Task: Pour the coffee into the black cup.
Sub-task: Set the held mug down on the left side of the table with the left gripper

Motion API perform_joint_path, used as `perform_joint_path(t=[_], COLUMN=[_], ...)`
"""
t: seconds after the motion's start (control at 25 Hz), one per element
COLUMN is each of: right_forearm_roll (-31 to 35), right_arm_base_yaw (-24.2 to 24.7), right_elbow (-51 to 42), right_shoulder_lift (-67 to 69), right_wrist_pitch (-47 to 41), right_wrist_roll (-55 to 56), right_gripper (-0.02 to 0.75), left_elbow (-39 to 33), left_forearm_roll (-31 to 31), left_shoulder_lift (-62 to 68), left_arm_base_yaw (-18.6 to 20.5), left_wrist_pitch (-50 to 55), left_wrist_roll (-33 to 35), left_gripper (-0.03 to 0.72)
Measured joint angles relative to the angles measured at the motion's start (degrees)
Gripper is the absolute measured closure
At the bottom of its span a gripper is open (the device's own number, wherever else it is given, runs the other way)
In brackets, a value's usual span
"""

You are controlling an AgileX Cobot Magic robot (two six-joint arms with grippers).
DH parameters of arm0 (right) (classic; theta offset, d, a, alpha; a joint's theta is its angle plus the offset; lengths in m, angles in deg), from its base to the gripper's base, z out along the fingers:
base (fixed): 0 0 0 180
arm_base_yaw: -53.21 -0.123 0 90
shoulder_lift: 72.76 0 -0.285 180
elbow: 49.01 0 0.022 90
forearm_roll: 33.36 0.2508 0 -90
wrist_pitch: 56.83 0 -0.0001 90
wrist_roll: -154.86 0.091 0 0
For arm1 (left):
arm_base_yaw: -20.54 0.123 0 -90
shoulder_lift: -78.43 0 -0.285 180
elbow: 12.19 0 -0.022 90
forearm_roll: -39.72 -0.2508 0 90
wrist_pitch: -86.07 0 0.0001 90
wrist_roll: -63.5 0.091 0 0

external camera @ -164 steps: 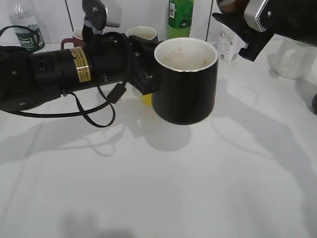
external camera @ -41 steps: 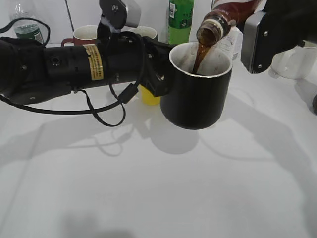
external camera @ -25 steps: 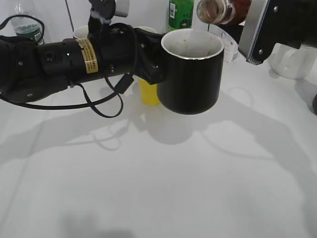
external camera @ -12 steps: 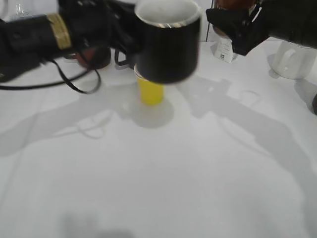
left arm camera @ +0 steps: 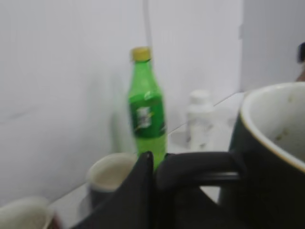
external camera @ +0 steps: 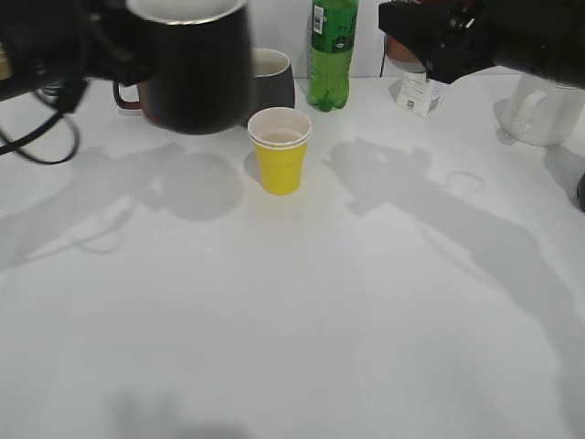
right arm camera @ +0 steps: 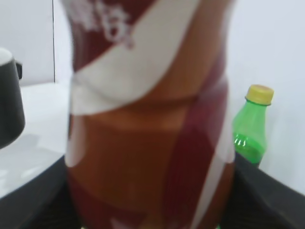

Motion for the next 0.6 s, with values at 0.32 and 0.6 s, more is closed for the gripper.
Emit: perform_joint_path(t=[0.32,0.6], right_forearm_roll=[0.7,2.0], right_arm_base_yaw=[0.0,0.0], right_elbow=[0.0,0.0], right_shoulder_lift=[0.0,0.0], right_wrist_pitch=[4.8,5.0], right_wrist_roll=[0.1,0.1], right_gripper=[0.204,0.204], left_elbow=[-5.8,-8.1], left_forearm_roll=[0.8,8.1], left_shoulder_lift=[-3.8,-3.5], left_arm_base_yaw=[8.7,12.0], left_wrist_pitch=[0.0,0.3], left_wrist_roll=[0.0,6.4], left_gripper=[0.655,0.655])
